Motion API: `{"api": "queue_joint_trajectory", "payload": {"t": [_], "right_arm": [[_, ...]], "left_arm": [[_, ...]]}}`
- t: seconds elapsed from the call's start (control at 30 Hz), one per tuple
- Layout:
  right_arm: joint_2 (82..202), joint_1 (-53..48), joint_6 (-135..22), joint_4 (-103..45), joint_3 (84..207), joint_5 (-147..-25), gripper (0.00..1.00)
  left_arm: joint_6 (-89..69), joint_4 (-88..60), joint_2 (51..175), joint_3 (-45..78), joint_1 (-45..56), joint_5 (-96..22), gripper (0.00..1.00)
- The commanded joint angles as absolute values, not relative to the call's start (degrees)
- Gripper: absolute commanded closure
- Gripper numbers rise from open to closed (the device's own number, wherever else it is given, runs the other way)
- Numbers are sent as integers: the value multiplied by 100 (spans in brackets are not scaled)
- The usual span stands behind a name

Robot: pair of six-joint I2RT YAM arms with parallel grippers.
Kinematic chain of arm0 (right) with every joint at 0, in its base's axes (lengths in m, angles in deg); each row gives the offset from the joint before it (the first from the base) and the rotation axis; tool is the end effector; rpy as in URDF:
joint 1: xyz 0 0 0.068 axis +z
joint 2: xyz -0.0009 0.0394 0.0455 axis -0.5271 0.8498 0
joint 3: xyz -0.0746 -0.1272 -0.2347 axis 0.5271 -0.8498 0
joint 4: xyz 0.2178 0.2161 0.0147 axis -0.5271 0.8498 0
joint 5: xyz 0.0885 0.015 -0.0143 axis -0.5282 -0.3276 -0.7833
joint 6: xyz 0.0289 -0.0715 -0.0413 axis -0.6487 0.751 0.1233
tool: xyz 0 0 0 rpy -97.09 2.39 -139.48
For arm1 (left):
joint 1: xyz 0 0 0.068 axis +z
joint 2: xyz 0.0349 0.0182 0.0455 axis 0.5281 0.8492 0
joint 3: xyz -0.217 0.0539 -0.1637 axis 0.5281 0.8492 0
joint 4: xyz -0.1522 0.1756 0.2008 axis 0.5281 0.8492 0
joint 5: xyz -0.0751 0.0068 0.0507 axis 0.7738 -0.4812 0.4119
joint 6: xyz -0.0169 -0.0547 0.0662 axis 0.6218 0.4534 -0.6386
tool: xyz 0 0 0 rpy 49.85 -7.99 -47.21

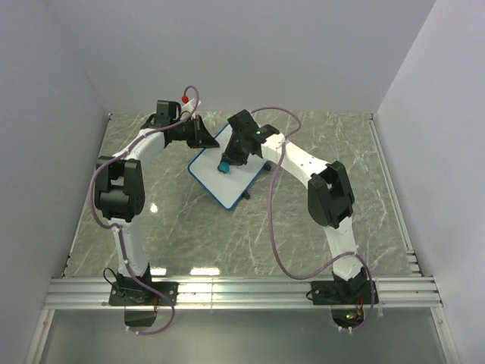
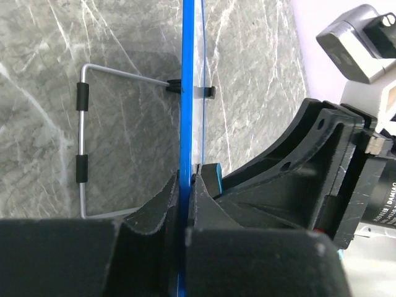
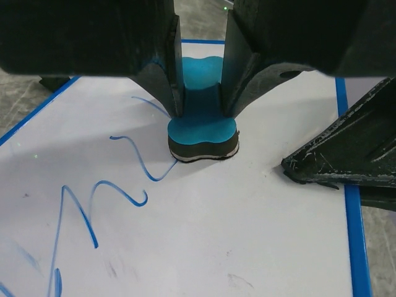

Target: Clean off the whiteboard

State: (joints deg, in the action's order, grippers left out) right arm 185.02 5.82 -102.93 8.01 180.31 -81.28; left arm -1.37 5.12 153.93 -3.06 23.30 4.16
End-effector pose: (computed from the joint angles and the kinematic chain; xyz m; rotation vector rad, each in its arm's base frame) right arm 0.4448 0.3478 0.2080 0.3323 2.5900 0.6995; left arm 0.5089 -0.1367 0.2042 0.2285 2.2756 -1.2559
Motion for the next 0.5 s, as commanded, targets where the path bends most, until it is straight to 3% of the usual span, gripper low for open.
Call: {"api": "queue_joint_trajectory", "payload": {"t": [0.0, 0.27, 0.47], "right_arm": [[18467, 660, -10482, 381, 17621, -7865, 100], [18582, 668, -10465, 223, 16857, -7715, 100], [17994, 669, -10430, -541, 14924, -8039, 100]], "left_arm": [[-288, 718, 15280, -180, 2308, 160, 100], [-296, 840, 15183, -250, 2291, 72, 100], [-323, 894, 15201, -356, 2291, 28, 100]]}}
